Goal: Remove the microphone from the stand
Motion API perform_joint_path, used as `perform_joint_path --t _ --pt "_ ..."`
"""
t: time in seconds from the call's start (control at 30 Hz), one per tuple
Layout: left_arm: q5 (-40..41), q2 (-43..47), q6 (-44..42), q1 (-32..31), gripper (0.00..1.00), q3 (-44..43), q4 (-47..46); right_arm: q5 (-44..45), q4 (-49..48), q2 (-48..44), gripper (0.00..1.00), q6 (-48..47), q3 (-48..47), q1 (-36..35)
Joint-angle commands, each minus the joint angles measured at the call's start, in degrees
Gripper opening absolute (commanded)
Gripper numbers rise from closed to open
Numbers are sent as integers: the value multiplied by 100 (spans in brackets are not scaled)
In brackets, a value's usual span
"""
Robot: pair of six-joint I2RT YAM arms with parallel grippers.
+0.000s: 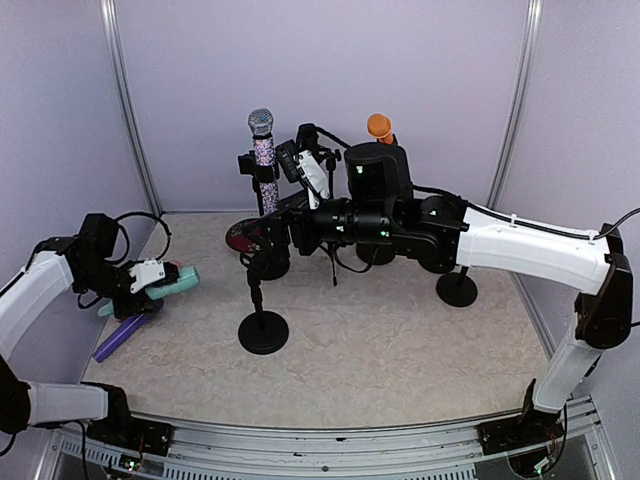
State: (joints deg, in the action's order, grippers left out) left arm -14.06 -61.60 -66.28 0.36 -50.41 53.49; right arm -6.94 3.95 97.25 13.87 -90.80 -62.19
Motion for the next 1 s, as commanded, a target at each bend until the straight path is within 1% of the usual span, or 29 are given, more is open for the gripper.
perform_joint_path --t 0.0,0.13,0.23,0.33,0.43,0.5,0.57,0.63,0.73,0.83,0.97 --pt "357 -13 -102 381 26 1009 -1040 847 313 317 99 -267 -201 -3" --pt "653 73 -96 497 27 1834 -1951 1052 437 833 96 -353 -553 -12" --pt "838 28 -59 558 27 2272 -2513 1063 363 1073 95 -384 -569 -12" --pt "1063 -118 -18 648 27 2559 -3017 1054 177 1216 95 -402 -435 -21" --pt "1106 -226 53 710 30 2644 -3140 1054 143 1391 92 -411 -453 -21" --pt "1047 -218 82 711 37 2614 -3094 1059 149 1499 88 -419 -460 -29" --pt "971 -162 116 711 53 2568 -3046 1262 129 1570 86 -460 -413 -53" --pt "851 -98 147 715 64 2469 -2922 1330 118 1599 86 -501 -352 -82" --pt "512 -6 241 703 75 2193 -2466 1412 97 1573 88 -529 -258 -98" --pt "52 97 372 687 81 1834 -1992 1465 -111 1372 99 -475 -38 -100" --pt "-714 172 617 602 84 1220 -1312 1333 -552 996 100 -378 433 -70"
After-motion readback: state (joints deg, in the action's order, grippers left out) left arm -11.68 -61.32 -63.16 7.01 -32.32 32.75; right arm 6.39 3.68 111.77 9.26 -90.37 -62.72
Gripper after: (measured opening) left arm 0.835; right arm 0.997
